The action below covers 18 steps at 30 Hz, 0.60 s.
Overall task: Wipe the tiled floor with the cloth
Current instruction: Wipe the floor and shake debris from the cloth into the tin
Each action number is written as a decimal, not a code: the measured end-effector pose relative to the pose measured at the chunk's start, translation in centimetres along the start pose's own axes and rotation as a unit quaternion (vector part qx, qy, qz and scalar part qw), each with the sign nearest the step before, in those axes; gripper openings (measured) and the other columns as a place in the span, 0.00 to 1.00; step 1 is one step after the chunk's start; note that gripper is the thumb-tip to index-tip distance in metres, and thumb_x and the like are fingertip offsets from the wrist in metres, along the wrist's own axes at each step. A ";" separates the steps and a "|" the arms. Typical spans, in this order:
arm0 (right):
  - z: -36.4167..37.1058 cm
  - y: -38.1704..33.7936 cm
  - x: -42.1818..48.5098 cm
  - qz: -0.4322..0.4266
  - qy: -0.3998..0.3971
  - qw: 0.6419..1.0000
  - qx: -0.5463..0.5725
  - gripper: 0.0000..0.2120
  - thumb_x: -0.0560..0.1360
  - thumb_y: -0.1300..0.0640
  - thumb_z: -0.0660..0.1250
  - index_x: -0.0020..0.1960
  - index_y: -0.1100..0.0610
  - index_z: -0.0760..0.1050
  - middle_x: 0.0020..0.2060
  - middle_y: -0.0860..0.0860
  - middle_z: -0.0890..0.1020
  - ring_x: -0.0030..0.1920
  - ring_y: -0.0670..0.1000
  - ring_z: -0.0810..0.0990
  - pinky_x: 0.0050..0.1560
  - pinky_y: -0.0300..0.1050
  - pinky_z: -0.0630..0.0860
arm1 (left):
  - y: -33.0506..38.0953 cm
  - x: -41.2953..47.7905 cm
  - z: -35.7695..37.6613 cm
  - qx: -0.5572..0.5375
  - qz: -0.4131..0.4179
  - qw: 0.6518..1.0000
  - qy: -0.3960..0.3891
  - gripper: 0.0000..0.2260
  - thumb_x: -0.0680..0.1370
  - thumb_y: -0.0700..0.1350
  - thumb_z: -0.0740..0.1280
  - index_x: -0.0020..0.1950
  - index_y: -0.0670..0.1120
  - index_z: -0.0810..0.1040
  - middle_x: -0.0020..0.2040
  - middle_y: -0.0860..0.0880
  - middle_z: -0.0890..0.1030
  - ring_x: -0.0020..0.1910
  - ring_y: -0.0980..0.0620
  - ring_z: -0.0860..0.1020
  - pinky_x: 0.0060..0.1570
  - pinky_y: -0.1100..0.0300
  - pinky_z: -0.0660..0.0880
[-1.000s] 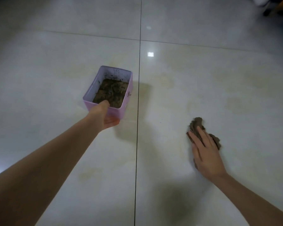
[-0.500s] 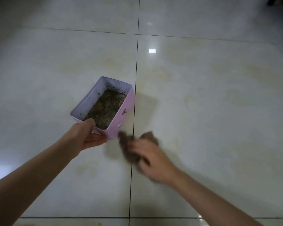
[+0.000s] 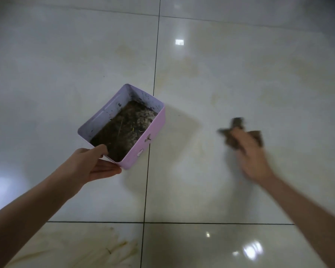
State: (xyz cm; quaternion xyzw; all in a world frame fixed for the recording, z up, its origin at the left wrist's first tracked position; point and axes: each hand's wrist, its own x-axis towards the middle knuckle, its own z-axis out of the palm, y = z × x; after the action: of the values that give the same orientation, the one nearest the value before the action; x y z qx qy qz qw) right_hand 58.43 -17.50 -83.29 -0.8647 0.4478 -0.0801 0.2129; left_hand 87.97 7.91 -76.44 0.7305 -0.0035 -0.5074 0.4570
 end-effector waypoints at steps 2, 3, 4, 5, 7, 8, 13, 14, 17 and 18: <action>3.2 -3.4 -6.0 -0.102 0.021 0.993 0.050 0.12 0.81 0.60 0.60 0.58 0.59 0.81 0.54 0.59 0.83 0.52 0.48 0.80 0.56 0.41 0.73 | -0.5 -0.3 0.0 0.006 0.010 1.000 -0.006 0.10 0.80 0.41 0.61 0.53 0.35 0.77 0.43 0.35 0.84 0.43 0.41 0.84 0.36 0.58 0.81; 3.9 -5.0 -9.3 -0.156 -0.020 0.985 0.069 0.14 0.82 0.56 0.58 0.60 0.58 0.81 0.58 0.57 0.82 0.57 0.50 0.80 0.61 0.46 0.72 | -0.8 -0.5 0.1 0.009 0.014 1.000 -0.009 0.11 0.80 0.41 0.60 0.54 0.35 0.77 0.43 0.35 0.84 0.43 0.41 0.84 0.37 0.58 0.82; 4.0 -6.2 -12.0 -0.218 -0.058 0.971 0.076 0.16 0.82 0.56 0.57 0.63 0.58 0.79 0.63 0.55 0.79 0.64 0.51 0.76 0.67 0.48 0.68 | -1.1 -0.7 0.3 0.010 0.016 1.000 -0.012 0.11 0.80 0.41 0.60 0.54 0.35 0.77 0.44 0.35 0.84 0.44 0.41 0.84 0.38 0.58 0.82; 4.3 -6.6 -13.7 -0.269 -0.109 0.952 0.101 0.17 0.80 0.58 0.58 0.65 0.59 0.77 0.67 0.53 0.76 0.69 0.51 0.72 0.71 0.47 0.64 | -1.5 -0.9 0.4 0.009 0.016 1.000 -0.014 0.11 0.80 0.41 0.60 0.54 0.34 0.77 0.43 0.35 0.84 0.44 0.41 0.84 0.38 0.58 0.82; 2.8 -5.5 -14.2 -0.321 -0.177 0.925 0.100 0.17 0.81 0.59 0.58 0.67 0.60 0.75 0.66 0.56 0.76 0.68 0.53 0.73 0.70 0.47 0.67 | -2.1 -1.5 0.7 0.008 0.012 1.000 -0.022 0.12 0.80 0.41 0.60 0.53 0.33 0.77 0.43 0.34 0.84 0.44 0.41 0.84 0.38 0.59 0.82; 1.5 -4.5 -13.0 -0.296 -0.159 0.936 0.102 0.17 0.82 0.56 0.57 0.67 0.61 0.75 0.61 0.62 0.79 0.62 0.57 0.78 0.64 0.49 0.73 | -2.4 -1.7 0.9 0.008 0.010 1.000 -0.027 0.12 0.80 0.41 0.60 0.53 0.33 0.77 0.43 0.34 0.84 0.44 0.42 0.84 0.37 0.59 0.81; -5.5 5.3 -5.3 0.069 -0.021 0.996 0.050 0.22 0.74 0.74 0.58 0.67 0.70 0.69 0.66 0.66 0.72 0.67 0.67 0.70 0.72 0.46 0.60 | -3.6 -2.4 1.6 0.048 -0.004 0.998 -0.033 0.12 0.80 0.40 0.61 0.56 0.31 0.76 0.45 0.34 0.84 0.45 0.41 0.84 0.45 0.56 0.81; -5.8 6.1 -5.1 0.119 0.002 0.992 0.038 0.23 0.74 0.75 0.58 0.69 0.68 0.68 0.69 0.64 0.69 0.70 0.65 0.67 0.73 0.47 0.58 | -3.7 -2.6 1.9 0.051 -0.008 0.998 -0.033 0.12 0.80 0.39 0.61 0.56 0.31 0.76 0.44 0.34 0.83 0.44 0.40 0.84 0.45 0.56 0.81; -1.7 2.5 -8.1 0.082 0.035 0.995 0.050 0.23 0.76 0.72 0.57 0.70 0.64 0.68 0.69 0.60 0.70 0.70 0.60 0.68 0.70 0.45 0.61 | -3.8 -3.3 2.6 0.060 -0.018 0.997 -0.038 0.11 0.79 0.38 0.61 0.54 0.30 0.76 0.43 0.33 0.83 0.42 0.41 0.84 0.39 0.59 0.82; 0.4 0.1 -10.1 0.038 0.028 0.998 0.049 0.22 0.76 0.69 0.56 0.70 0.62 0.69 0.68 0.58 0.71 0.69 0.58 0.68 0.69 0.42 0.62 | -3.8 -3.5 2.8 0.064 -0.021 0.997 -0.037 0.11 0.79 0.38 0.61 0.53 0.30 0.76 0.42 0.33 0.83 0.41 0.41 0.84 0.37 0.59 0.82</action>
State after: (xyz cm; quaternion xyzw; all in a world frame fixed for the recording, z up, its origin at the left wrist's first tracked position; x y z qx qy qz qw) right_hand 52.56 -9.22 -83.20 -0.8330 0.4819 -0.1182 0.2448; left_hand 82.41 9.90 -76.64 0.7387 -0.0380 -0.5425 0.3982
